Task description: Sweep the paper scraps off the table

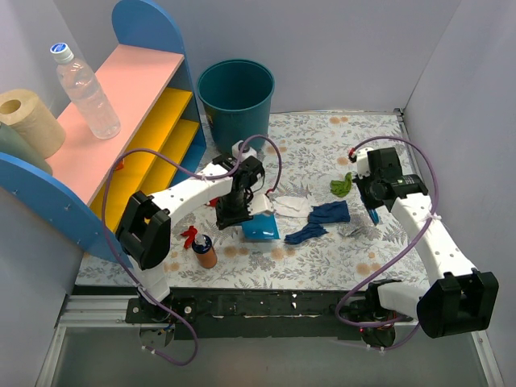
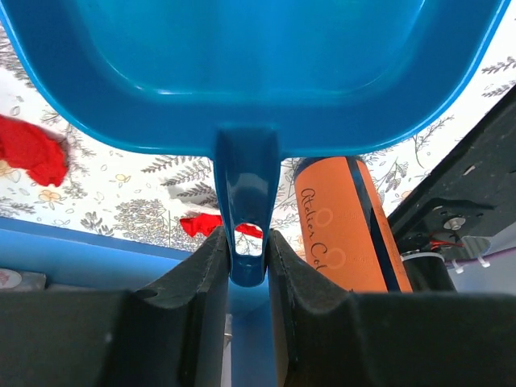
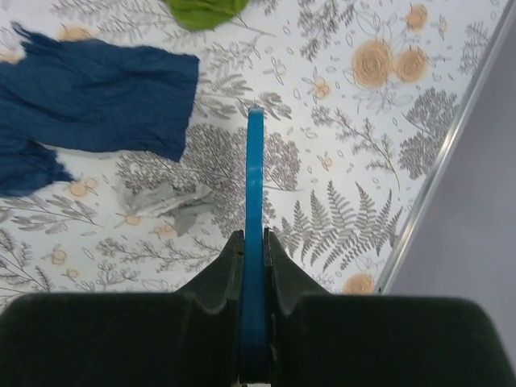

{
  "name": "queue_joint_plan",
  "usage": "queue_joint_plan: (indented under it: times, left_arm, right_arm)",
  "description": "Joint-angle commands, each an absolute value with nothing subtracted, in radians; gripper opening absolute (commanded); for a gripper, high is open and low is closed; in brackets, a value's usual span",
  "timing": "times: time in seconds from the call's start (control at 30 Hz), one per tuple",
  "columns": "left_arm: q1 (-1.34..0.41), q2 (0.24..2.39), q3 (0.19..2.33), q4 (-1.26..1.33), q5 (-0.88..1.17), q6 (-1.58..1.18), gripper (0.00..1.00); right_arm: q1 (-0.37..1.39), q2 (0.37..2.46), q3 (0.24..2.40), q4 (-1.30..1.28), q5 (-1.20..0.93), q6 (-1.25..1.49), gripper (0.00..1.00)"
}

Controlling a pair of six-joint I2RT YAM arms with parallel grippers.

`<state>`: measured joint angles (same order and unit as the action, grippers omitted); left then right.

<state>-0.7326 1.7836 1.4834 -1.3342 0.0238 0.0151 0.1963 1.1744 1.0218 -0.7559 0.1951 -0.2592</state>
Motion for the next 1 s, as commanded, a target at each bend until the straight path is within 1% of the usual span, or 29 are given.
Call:
queue_joint_plan:
  times: [0.0, 0.23, 0.53, 0.97]
  left_arm:
    - [-0.77, 1.792, 1.427, -1.352, -0.02, 0.02, 0.0]
    - [-0.811, 1.801, 1.359, -1.301, -0.015, 0.006, 0.0]
    - [-0.821, 1.798, 1.315, -1.27, -0.002, -0.046, 0.0]
    - [-0.825, 1.793, 1.307, -1.278, 0.037, -0.066, 0.0]
  right_arm:
    - [0.16, 1.147, 1.002, -0.813, 0.282, -0.288, 0.01]
    - [0.153, 1.144, 0.948, -0.825, 0.19, -0.285, 0.01]
    - [0.153, 1.147, 0.928, -0.827, 0.16, -0.279, 0.01]
    - [0.155, 1.147, 0.92, -0.824, 0.133, -0.272, 0.01]
